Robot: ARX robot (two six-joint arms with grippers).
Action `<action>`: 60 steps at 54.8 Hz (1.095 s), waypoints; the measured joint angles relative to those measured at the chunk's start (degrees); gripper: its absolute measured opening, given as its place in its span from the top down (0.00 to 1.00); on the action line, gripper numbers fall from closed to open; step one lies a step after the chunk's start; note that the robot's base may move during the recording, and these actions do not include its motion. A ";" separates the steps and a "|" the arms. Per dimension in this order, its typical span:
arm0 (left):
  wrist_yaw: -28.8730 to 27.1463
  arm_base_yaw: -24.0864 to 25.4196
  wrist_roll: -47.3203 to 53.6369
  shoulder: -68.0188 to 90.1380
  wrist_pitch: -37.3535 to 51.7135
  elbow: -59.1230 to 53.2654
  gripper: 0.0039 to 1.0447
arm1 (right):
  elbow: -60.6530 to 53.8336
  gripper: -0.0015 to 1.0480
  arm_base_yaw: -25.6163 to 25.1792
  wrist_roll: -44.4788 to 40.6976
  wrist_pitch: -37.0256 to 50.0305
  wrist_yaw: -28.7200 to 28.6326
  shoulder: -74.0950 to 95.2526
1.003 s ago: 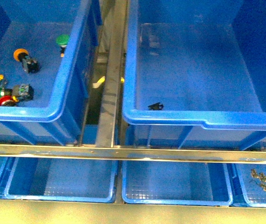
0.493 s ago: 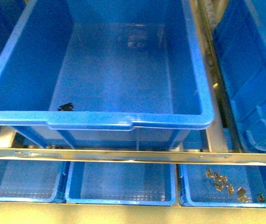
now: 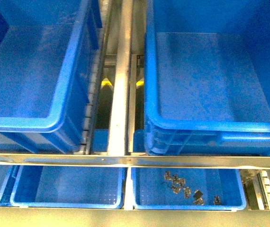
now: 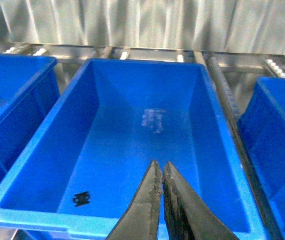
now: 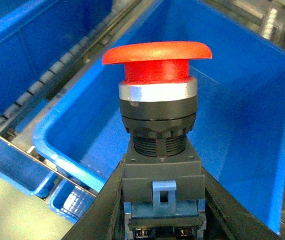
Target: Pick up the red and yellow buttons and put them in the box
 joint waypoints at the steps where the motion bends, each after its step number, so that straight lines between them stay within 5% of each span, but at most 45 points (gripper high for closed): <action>1: 0.11 0.00 0.00 -0.42 -0.50 0.00 0.98 | 0.00 0.74 0.02 0.00 0.00 0.07 -0.04; 22: -0.15 -0.02 0.02 -7.34 -7.50 0.00 0.98 | -0.52 0.74 1.44 0.48 -0.87 1.16 -1.14; 26: -0.15 -0.02 0.04 -14.78 -16.90 0.00 0.98 | -0.55 0.74 1.81 0.55 -1.20 1.38 -1.46; 37: -0.15 -0.02 0.04 -16.61 -17.68 0.00 0.97 | -0.57 0.74 2.43 0.98 -1.22 1.84 -1.62; 60: -0.15 -0.02 0.09 -16.63 -17.68 0.00 0.28 | -0.90 0.74 4.11 2.19 -2.08 3.28 -1.62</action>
